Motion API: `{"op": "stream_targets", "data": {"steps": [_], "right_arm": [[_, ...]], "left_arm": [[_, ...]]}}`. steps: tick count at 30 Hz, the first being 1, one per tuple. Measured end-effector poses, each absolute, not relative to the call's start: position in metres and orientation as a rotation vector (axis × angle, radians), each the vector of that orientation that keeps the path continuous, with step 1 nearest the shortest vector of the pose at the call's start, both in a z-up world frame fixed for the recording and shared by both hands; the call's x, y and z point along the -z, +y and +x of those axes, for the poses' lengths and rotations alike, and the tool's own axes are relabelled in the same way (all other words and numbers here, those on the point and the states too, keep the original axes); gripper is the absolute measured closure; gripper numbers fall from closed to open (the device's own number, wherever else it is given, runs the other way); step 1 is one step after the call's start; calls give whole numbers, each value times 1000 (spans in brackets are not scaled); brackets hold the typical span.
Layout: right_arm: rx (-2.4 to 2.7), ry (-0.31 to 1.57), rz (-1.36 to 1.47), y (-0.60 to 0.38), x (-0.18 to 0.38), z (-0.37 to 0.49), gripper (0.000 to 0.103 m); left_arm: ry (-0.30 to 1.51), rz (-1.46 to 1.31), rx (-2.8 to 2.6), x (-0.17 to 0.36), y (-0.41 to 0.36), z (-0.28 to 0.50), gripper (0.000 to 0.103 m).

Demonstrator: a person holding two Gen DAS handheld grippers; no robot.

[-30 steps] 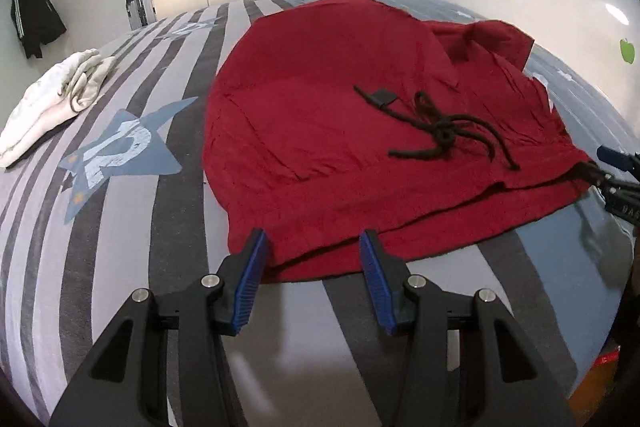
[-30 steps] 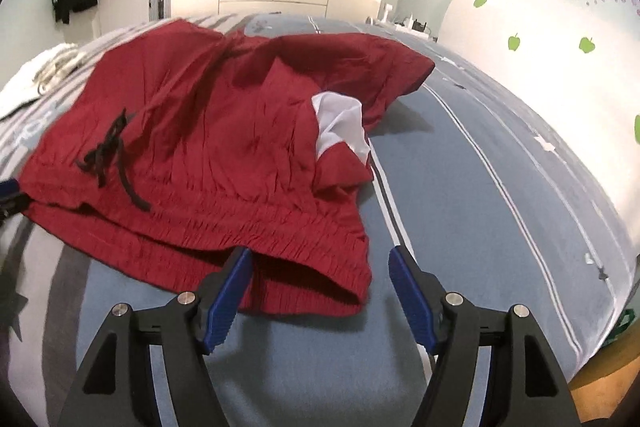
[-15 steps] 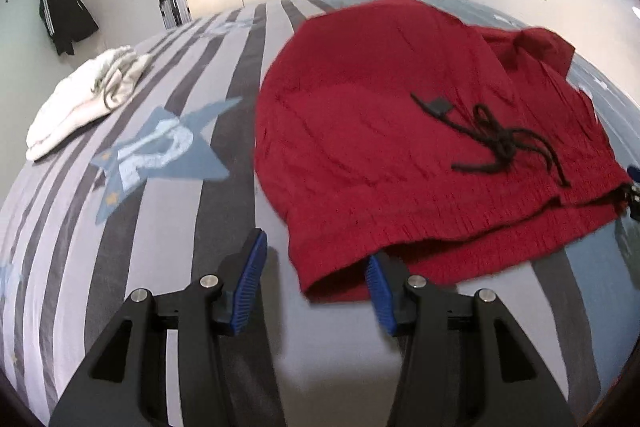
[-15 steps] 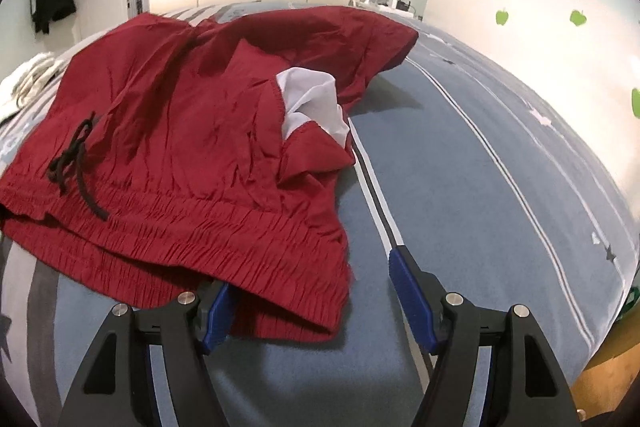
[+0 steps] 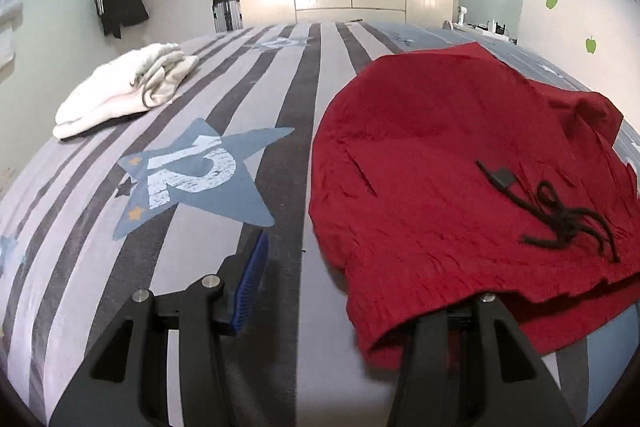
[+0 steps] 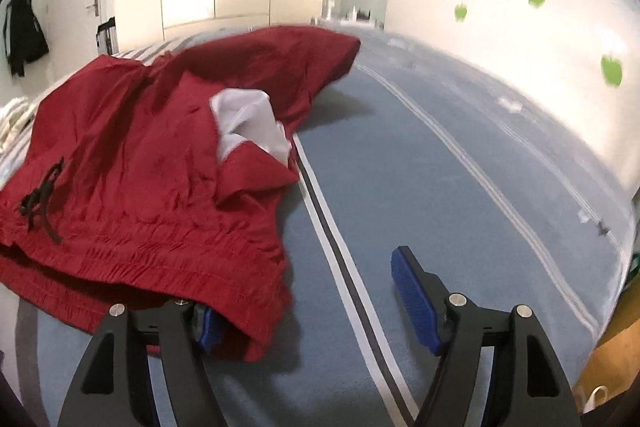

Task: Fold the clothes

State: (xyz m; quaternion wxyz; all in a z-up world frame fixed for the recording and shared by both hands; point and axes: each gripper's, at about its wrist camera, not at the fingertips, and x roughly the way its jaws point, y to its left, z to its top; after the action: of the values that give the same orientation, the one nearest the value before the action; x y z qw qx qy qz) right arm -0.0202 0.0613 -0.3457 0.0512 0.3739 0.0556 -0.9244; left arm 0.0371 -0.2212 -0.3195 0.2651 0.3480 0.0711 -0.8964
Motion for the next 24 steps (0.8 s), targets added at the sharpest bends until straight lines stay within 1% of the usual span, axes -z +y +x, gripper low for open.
{"op": "stream_targets", "data": {"steps": [1, 2, 3, 5, 6, 7, 8, 12, 15, 17, 21, 24], "right_arm": [[2809, 171, 1155, 62, 348, -23, 34], [2799, 174, 1162, 61, 350, -24, 35], [2782, 190, 1166, 58, 352, -24, 38], [2743, 232, 1148, 50, 352, -22, 70], [2716, 277, 1133, 42, 352, -20, 78], [2700, 309, 1119, 36, 352, -18, 92], [2696, 319, 1113, 33, 351, -16, 94], [2691, 220, 1119, 40, 336, -18, 96], [2704, 193, 1048, 44, 306, -15, 97], [2721, 167, 985, 48, 279, -13, 97], [2747, 147, 836, 53, 209, -14, 97], [2754, 125, 775, 58, 154, -19, 97]], "left_arm": [[190, 950, 2421, 320, -222, 36, 59], [186, 960, 2421, 321, -221, 36, 65], [183, 969, 2420, 322, -221, 35, 70], [154, 992, 2434, 323, -217, 28, 86], [132, 1003, 2440, 323, -214, 27, 90], [112, 1006, 2445, 322, -209, 30, 96], [109, 997, 2443, 320, -207, 32, 97], [177, 954, 2444, 302, -209, 38, 98], [172, 904, 2470, 278, -206, 43, 98], [156, 866, 2495, 247, -202, 49, 99], [125, 788, 2540, 182, -200, 52, 99], [105, 721, 2562, 121, -196, 53, 99]]}}
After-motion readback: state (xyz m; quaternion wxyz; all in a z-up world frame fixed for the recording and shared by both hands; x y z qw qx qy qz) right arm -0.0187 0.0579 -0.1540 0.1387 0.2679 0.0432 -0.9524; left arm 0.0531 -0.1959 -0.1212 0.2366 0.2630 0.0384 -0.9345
